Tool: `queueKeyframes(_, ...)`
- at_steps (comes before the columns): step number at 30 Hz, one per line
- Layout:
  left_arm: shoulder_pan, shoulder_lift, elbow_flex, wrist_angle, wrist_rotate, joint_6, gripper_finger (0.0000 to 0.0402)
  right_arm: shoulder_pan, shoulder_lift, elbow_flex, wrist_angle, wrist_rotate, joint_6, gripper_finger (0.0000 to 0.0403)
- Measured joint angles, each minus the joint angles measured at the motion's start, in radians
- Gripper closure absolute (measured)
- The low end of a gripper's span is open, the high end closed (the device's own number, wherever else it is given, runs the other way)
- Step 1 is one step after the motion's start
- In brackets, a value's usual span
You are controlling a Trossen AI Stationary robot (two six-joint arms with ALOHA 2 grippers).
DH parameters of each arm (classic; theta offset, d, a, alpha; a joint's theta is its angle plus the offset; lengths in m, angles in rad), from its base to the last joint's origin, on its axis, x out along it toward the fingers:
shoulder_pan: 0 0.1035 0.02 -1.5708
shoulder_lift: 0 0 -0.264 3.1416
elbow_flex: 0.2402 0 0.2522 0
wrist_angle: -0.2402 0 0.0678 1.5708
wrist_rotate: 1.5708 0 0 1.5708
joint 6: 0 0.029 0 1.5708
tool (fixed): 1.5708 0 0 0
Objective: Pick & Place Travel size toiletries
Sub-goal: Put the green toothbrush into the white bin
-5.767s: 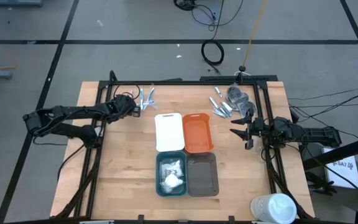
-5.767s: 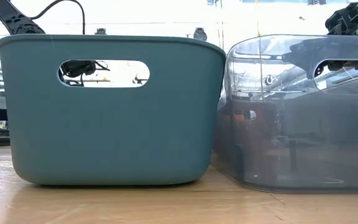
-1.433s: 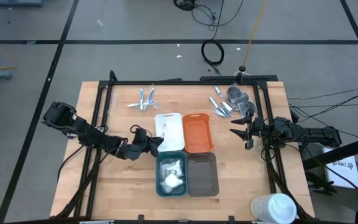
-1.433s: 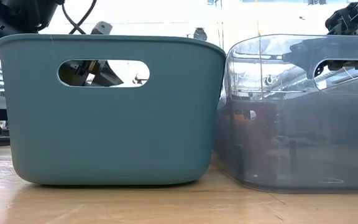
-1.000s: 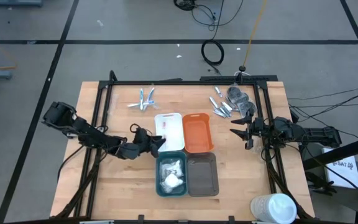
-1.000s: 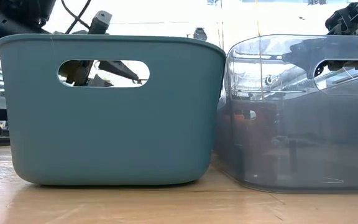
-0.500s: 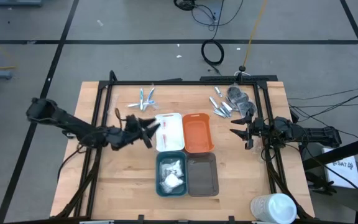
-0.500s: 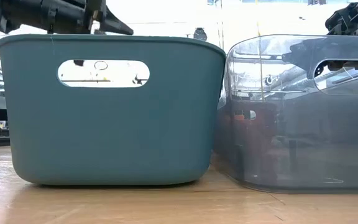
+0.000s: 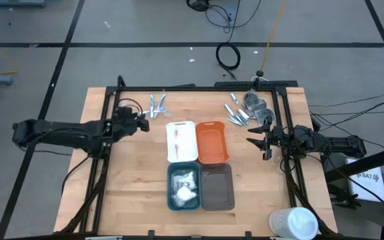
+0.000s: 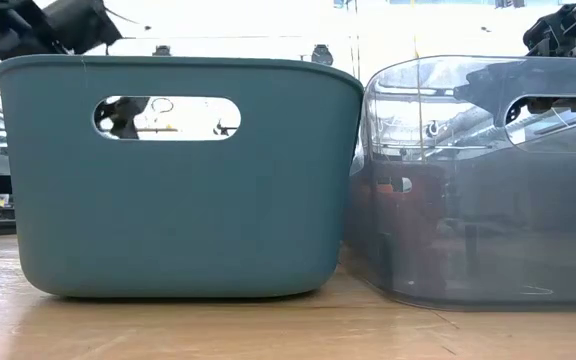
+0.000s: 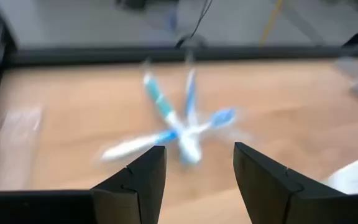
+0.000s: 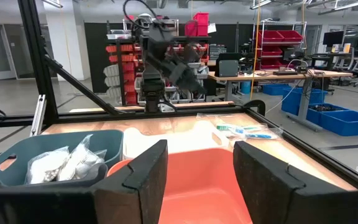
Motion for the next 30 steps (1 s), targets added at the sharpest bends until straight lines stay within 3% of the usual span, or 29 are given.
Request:
queueKeyframes(6,0.134,0.063,0.000,-0.027,0.111,0.021,0.0218,0.000,0.000,0.000,0.000,0.000,0.000,0.0229)
queueKeyframes(14,0.230,0.232,0.000,0.135,0.261,0.026,0.0218,0.000,0.000,0.000,0.000,0.000,0.000,0.0229)
queueKeyframes(24,0.260,0.482,0.000,0.370,0.271,0.039,0.0218,0.000,0.000,0.000,0.000,0.000,0.000,0.0230)
queueKeyframes(30,0.262,0.566,0.000,0.492,0.271,0.045,0.0218,0.000,0.000,0.000,0.000,0.000,0.000,0.0231)
